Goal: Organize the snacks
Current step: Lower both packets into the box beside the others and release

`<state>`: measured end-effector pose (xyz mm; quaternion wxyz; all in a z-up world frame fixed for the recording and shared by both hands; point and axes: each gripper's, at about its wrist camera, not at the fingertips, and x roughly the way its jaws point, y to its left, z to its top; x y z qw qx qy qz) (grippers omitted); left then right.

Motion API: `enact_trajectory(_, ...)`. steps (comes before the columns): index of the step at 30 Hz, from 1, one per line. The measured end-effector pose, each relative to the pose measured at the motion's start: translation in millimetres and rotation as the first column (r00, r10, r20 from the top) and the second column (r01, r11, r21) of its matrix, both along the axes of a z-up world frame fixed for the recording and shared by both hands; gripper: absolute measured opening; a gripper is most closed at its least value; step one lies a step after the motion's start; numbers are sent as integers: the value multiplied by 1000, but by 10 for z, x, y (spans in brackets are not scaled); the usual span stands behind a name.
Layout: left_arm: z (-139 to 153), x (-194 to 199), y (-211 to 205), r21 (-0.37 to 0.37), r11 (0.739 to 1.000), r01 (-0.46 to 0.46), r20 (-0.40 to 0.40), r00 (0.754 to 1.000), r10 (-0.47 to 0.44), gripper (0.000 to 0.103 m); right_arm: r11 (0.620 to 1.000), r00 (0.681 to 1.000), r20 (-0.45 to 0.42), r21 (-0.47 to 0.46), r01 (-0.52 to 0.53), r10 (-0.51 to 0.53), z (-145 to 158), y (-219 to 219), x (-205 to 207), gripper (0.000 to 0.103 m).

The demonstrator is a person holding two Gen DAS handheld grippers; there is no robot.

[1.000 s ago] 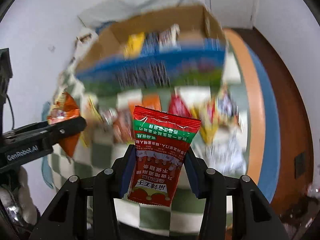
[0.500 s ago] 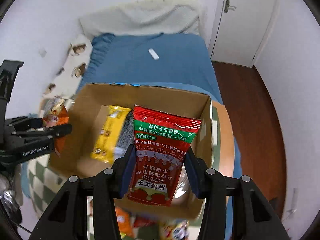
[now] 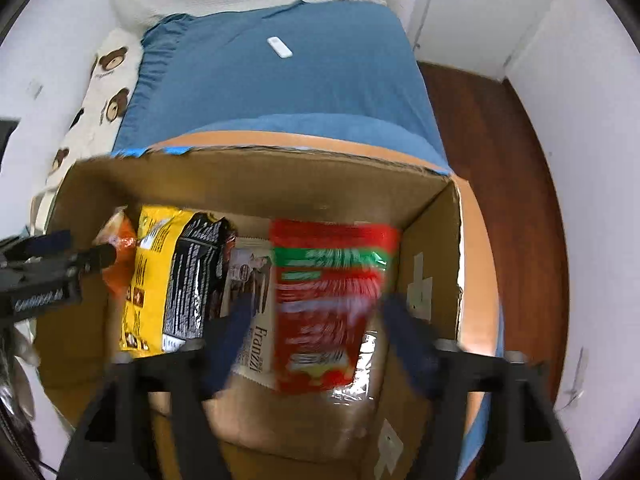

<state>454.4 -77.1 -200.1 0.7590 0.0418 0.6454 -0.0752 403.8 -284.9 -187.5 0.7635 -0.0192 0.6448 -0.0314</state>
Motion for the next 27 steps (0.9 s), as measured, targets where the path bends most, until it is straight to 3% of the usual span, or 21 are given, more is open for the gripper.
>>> enact_trajectory(5, 21, -63, -16, -8, 1000, -1, 14, 1000, 1, 94, 1000, 1000, -11, 13, 22, -22, -92, -72, 50, 95)
enact_trajectory(20, 189, -655, 56, -43, 999, -32, 43, 998, 34, 94, 993, 996, -16, 81, 84, -83, -212, 21, -474, 96)
enact_trajectory(27, 461, -958, 79, -52, 998, -26, 130, 991, 33, 94, 996, 997, 49, 66, 63, -67, 59, 151, -701, 96)
